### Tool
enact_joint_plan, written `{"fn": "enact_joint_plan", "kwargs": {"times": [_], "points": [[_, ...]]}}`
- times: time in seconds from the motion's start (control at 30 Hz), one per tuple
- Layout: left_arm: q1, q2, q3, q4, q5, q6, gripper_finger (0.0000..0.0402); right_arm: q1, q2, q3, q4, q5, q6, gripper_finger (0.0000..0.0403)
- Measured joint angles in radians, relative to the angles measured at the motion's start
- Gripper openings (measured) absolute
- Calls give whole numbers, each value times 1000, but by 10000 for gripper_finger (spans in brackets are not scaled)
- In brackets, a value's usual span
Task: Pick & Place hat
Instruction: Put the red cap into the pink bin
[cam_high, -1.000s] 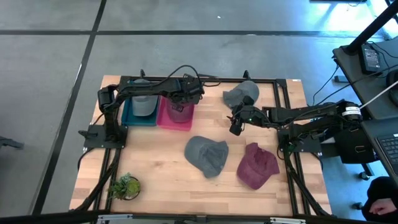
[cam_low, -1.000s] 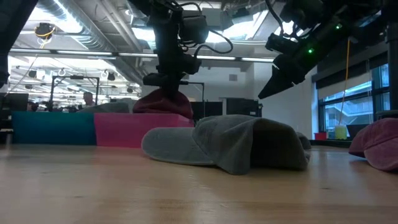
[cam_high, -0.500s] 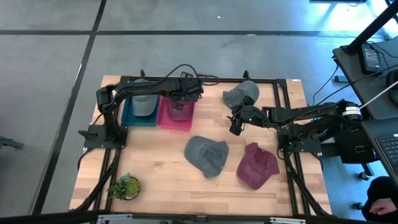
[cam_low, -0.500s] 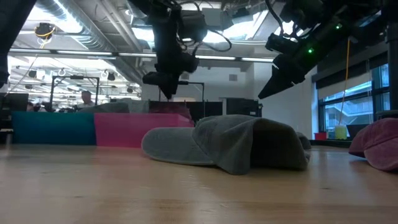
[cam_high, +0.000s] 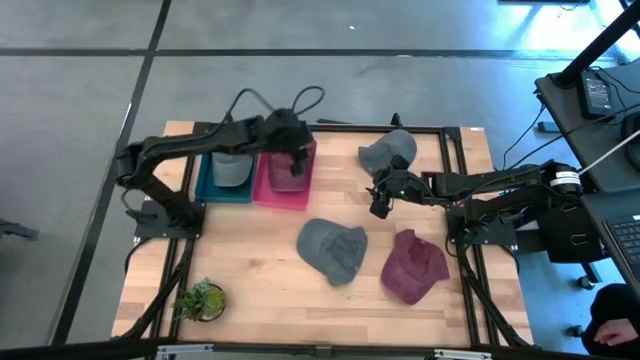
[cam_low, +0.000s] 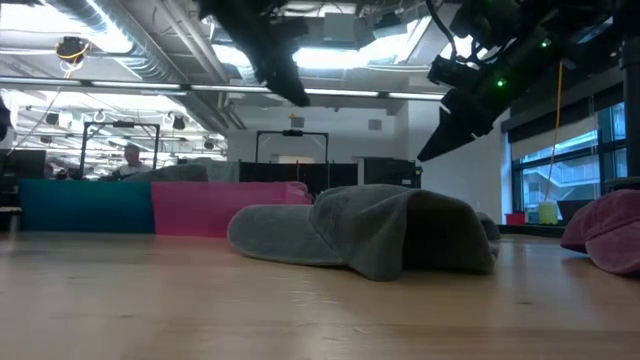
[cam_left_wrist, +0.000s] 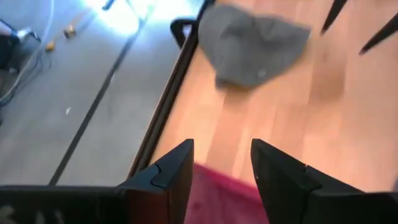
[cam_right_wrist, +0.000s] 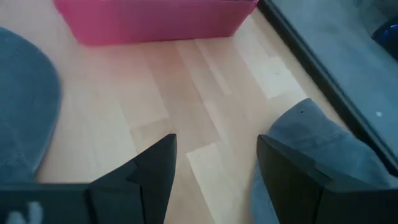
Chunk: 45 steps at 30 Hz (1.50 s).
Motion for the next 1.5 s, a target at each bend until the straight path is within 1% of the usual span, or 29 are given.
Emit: {"fn": "enact_joint_plan", "kwargs": {"times": [0.1,0.23,0.37,0.43,0.63,0.87,1.03,1.13,1.2,1.27,1.37,1.5], "points": [[-34,-79,-161,199,-4,-37,155,0,0,0,0,-31,9,220],[-96,-151,-351,472,0,-127,155,0,0,0,0,-35,4,220],[-166,-168,-482,688,0,-177,155,0,0,0,2,-35,13,220],[-199,-167,-522,756,1,-179,155,0,0,0,13,-35,14,220],[-271,-163,-545,766,0,-140,155,0,0,0,33,-35,16,220],[-307,-163,-545,767,0,-100,154,0,0,0,28,-45,63,220],[-307,-163,-545,766,0,-100,157,0,0,0,24,-175,90,220],[-307,-163,-545,766,0,-100,155,0,0,0,24,-278,101,220],[-307,-163,-545,766,0,-100,154,1,0,0,24,-348,132,220],[-307,-163,-545,766,-1,-100,153,9,0,0,18,-382,177,220],[-307,-163,-545,766,-1,-100,153,43,9,0,6,-354,216,220],[-307,-163,-545,765,-1,-100,153,109,37,0,13,-332,226,220]]}}
